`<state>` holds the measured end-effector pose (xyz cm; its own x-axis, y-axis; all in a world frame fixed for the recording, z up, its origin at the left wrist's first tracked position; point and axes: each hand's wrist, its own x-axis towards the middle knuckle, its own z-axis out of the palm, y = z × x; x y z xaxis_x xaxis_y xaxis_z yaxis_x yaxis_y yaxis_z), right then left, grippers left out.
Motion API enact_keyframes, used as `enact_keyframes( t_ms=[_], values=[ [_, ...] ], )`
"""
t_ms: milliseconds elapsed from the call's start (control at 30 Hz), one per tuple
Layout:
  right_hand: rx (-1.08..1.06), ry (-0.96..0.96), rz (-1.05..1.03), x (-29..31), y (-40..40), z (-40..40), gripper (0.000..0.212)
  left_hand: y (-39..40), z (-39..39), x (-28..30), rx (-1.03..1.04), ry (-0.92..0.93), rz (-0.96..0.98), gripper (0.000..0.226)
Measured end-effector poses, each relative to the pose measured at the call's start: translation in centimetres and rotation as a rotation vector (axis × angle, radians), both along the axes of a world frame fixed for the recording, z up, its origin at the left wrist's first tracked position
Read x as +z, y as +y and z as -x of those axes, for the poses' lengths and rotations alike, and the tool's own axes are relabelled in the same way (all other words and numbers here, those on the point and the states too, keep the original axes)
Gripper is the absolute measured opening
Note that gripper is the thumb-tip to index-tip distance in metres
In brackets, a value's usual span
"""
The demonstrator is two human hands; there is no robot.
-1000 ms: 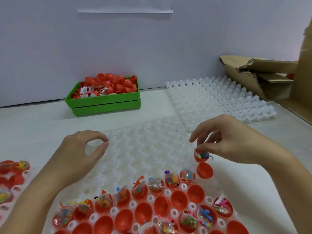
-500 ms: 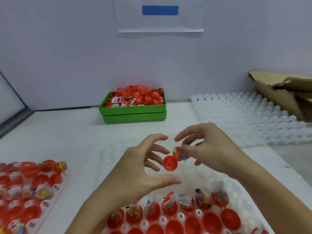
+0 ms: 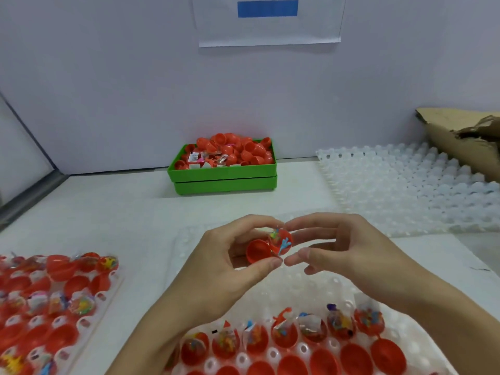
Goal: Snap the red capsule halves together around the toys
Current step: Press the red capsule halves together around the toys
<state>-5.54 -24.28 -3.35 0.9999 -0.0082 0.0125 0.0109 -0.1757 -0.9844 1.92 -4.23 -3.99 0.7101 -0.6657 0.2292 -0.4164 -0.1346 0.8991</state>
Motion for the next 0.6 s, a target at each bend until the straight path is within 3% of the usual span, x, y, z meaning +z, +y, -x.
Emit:
enact_keyframes(
  t_ms=[233, 433, 600],
  values=[
    [0.001, -0.014, -0.061, 0.24, 0.09, 0.27, 0.026, -0.05, 0.2, 0.06, -0.028, -0.088, -0.068, 0.046],
    [-0.049, -0.007, -0.021, 0.02, 0.19, 0.15, 0.018, -0.17, 0.28, 0.07, 0.031, -0.13, -0.109, 0.076],
    [-0.048, -0.011, -0.021, 0.23, 0.25, 0.24, 0.016, -0.19, 0.26, 0.1, 0.006, -0.116, -0.087, 0.05]
  ],
)
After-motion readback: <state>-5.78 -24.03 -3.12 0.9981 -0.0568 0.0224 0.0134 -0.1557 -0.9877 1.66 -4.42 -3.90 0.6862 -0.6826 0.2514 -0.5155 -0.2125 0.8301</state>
